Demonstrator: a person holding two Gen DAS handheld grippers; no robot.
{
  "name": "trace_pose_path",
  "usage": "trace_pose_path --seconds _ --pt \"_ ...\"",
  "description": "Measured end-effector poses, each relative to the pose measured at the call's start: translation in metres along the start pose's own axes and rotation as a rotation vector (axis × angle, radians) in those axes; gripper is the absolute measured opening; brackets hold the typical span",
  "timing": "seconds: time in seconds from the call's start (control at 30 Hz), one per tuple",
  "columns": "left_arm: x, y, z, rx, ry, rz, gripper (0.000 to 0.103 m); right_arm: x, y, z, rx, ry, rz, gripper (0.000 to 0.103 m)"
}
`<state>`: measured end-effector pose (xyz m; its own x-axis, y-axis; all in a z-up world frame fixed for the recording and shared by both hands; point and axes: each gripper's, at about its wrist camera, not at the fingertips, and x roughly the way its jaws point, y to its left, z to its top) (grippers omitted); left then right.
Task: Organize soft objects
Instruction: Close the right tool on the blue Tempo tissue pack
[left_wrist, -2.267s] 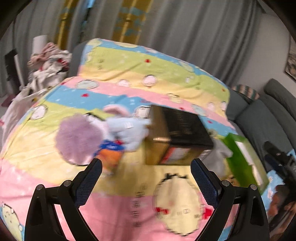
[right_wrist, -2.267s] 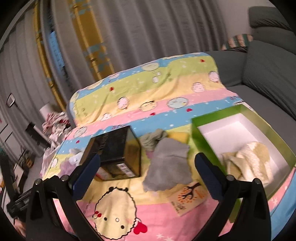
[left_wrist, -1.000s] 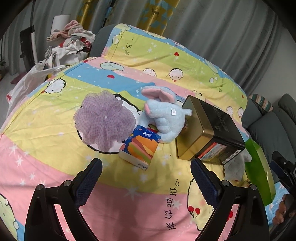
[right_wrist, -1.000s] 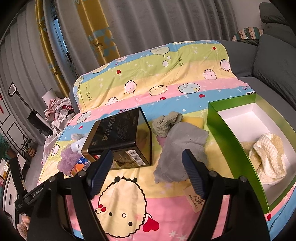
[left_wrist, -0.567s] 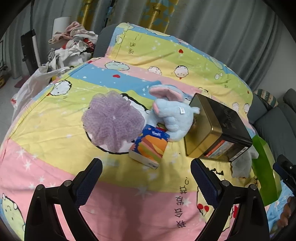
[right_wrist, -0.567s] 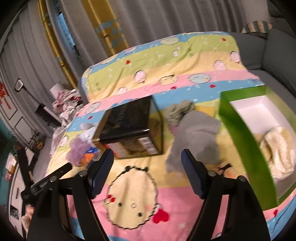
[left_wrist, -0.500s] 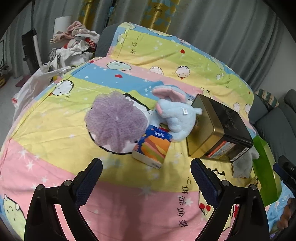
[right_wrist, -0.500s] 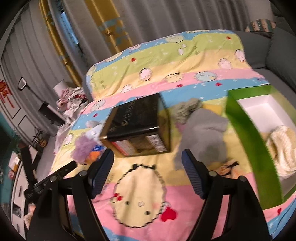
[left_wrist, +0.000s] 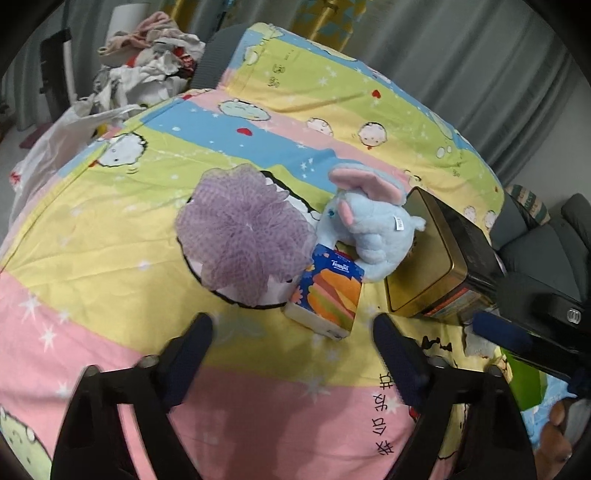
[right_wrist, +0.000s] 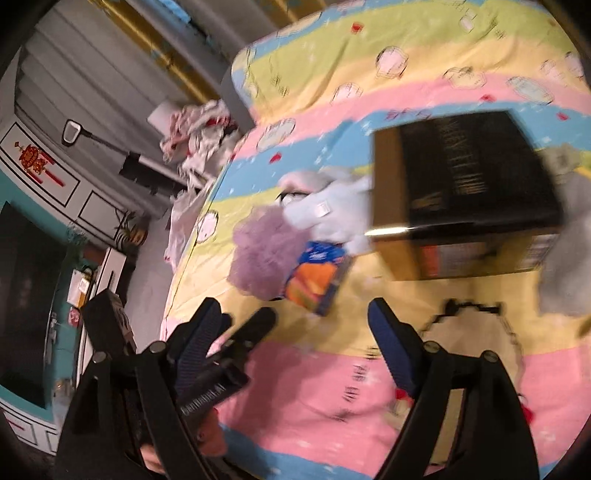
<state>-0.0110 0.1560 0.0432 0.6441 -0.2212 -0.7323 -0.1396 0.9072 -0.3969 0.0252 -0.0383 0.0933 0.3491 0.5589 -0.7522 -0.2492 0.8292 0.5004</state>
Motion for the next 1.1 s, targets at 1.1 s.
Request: trace_pose_path --seconds 1.1 --pt "0.023 -0.015 0.000 0.034 0.090 -0.130 0.046 0.075 -0.011 0.006 0.069 0.117 -0.080 0.051"
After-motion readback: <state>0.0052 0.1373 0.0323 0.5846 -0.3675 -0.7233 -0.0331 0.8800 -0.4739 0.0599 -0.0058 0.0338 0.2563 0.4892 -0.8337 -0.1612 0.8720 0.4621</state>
